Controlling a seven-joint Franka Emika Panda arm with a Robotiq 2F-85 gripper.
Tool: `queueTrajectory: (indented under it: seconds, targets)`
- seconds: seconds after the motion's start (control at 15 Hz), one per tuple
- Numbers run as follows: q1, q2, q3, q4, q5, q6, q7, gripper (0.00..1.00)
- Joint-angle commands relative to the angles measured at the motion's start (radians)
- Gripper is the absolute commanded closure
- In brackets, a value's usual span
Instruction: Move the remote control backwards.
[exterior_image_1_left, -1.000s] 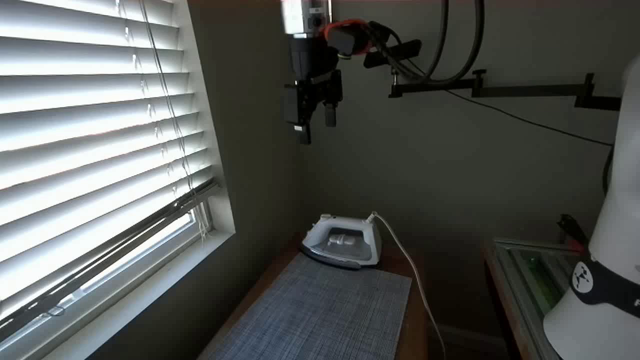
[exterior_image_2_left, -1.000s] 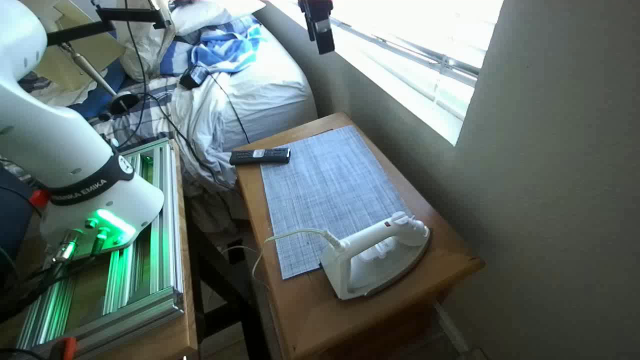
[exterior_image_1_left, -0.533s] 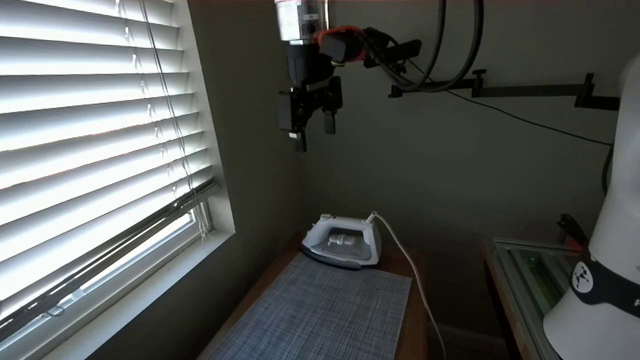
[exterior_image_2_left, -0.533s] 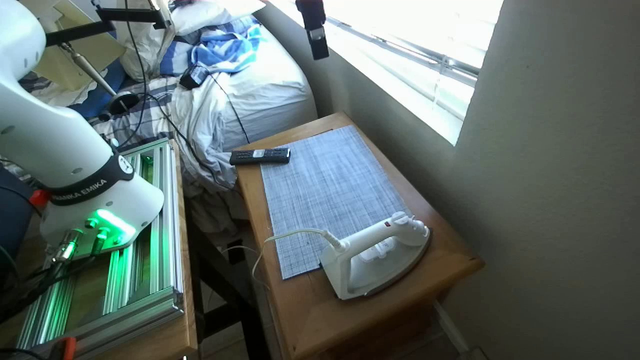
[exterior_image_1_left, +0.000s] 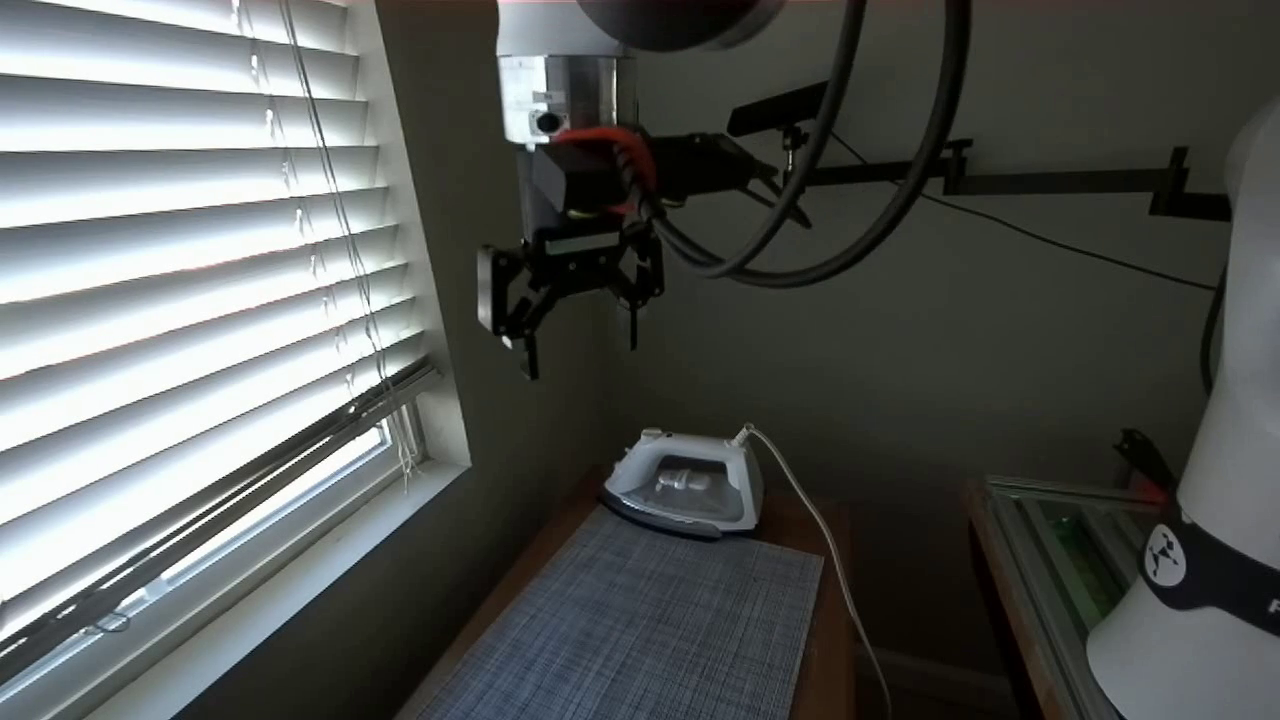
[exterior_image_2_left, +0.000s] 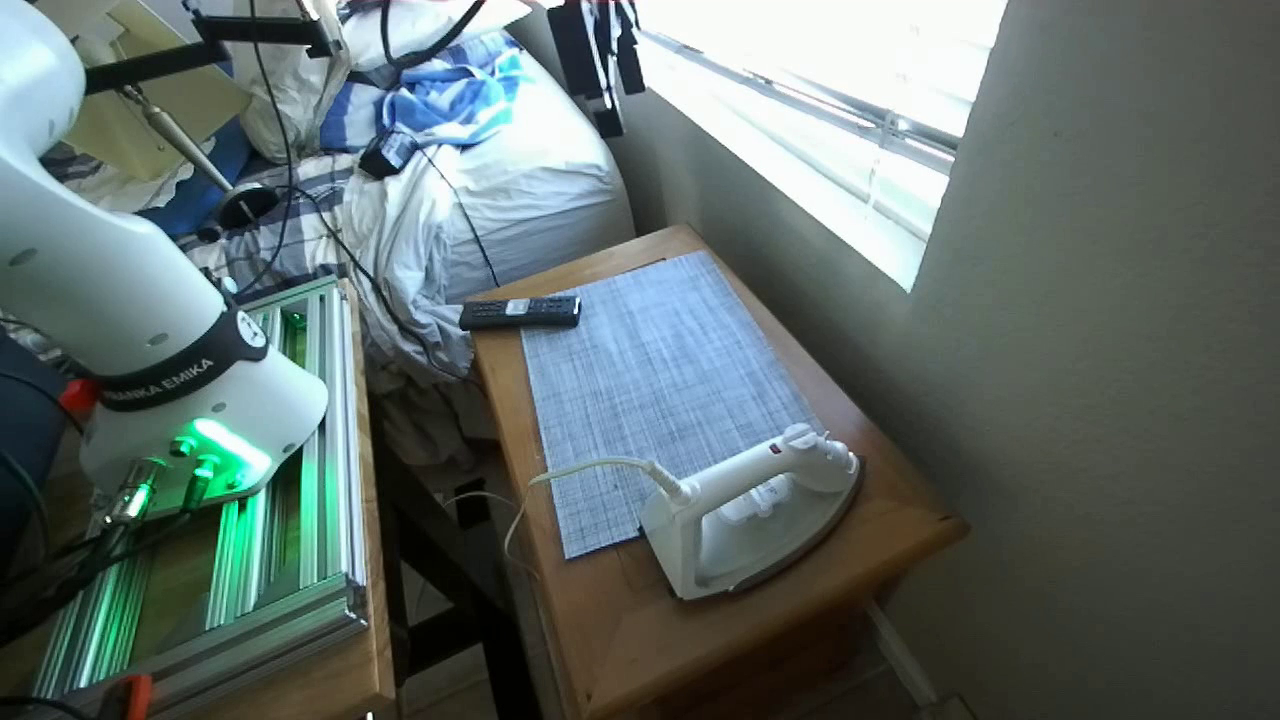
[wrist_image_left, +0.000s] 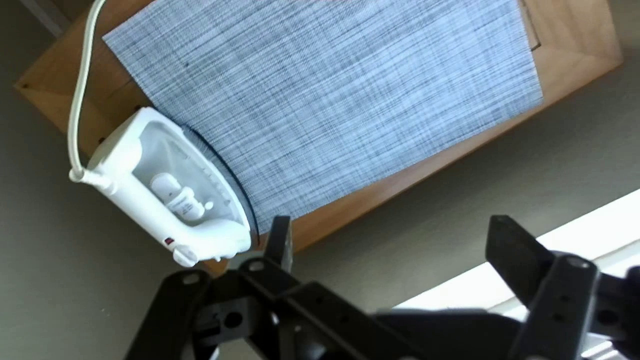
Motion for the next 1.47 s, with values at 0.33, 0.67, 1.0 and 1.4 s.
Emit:
queueTrajectory:
  seconds: [0.33,0.67,1.0,1.4]
  targets:
    - [0.138,0.020,0.008,-0.057,0.229,-0.066,-0.156,0.00]
    - [0.138,0.037,0.006,-0.063,0.246,-0.051,-0.158,0.00]
    - [0.193,0.127,-0.016,-0.144,0.469,0.077,-0.265,0.00]
    - [0.287,0.283,0.016,-0.176,0.875,0.182,-0.553,0.00]
